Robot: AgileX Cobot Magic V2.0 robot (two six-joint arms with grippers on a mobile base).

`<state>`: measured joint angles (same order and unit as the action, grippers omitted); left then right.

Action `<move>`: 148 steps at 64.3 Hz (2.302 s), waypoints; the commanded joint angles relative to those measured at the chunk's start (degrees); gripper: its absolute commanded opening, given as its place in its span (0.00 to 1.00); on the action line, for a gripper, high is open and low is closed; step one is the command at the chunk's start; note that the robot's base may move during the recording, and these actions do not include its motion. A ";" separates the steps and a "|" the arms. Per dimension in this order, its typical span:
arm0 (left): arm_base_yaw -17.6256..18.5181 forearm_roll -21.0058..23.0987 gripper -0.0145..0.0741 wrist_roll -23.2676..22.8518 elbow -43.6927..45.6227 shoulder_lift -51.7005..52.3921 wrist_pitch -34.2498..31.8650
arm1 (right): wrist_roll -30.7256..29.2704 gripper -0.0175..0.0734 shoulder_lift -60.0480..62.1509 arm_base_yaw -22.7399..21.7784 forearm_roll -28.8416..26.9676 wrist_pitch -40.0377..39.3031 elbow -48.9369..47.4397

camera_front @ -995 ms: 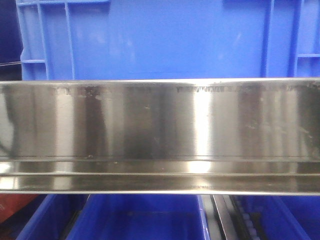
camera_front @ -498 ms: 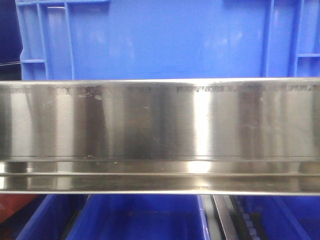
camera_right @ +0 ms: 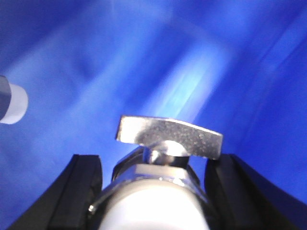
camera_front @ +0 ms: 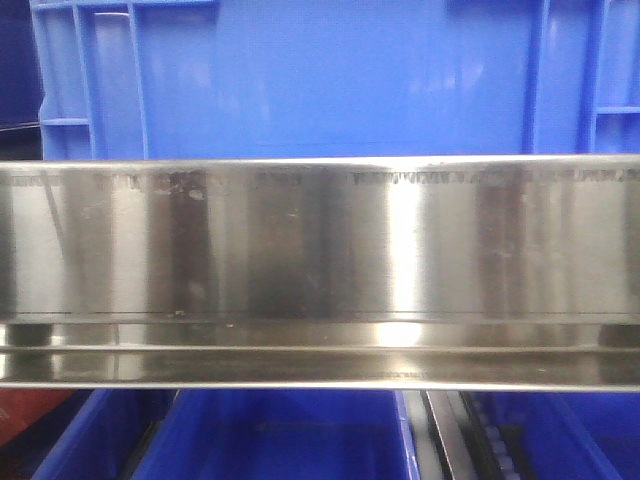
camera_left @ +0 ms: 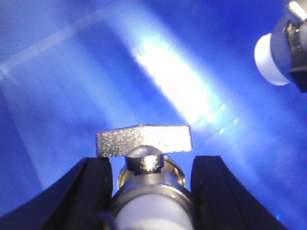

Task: Place valve from conveyor to right shelf box

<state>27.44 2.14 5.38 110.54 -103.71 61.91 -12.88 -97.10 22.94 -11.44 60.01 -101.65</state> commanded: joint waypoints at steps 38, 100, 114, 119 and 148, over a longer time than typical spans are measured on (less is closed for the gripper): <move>0.23 -0.23 0.84 0.14 1.12 4.03 0.23 | -0.24 0.72 4.91 0.18 -1.22 -2.88 -1.08; -14.89 -5.24 0.04 -4.21 -29.91 41.30 -16.81 | 0.98 0.02 43.66 -11.40 -1.22 -25.26 34.65; -14.89 -3.94 0.04 -4.60 -52.20 58.14 -31.02 | 0.98 0.02 57.62 -11.40 -1.22 -34.48 52.64; -14.89 -3.84 0.04 -4.60 -58.82 64.52 -34.08 | 0.98 0.02 62.62 -11.40 -1.22 -34.77 58.06; -14.89 -2.14 0.04 -4.60 -85.15 93.45 -45.31 | 0.98 0.02 86.15 -11.40 -1.22 -35.19 74.74</move>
<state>12.74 -0.44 1.28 27.74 -12.83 18.58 -11.95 -13.74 11.68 -12.84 26.61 -28.52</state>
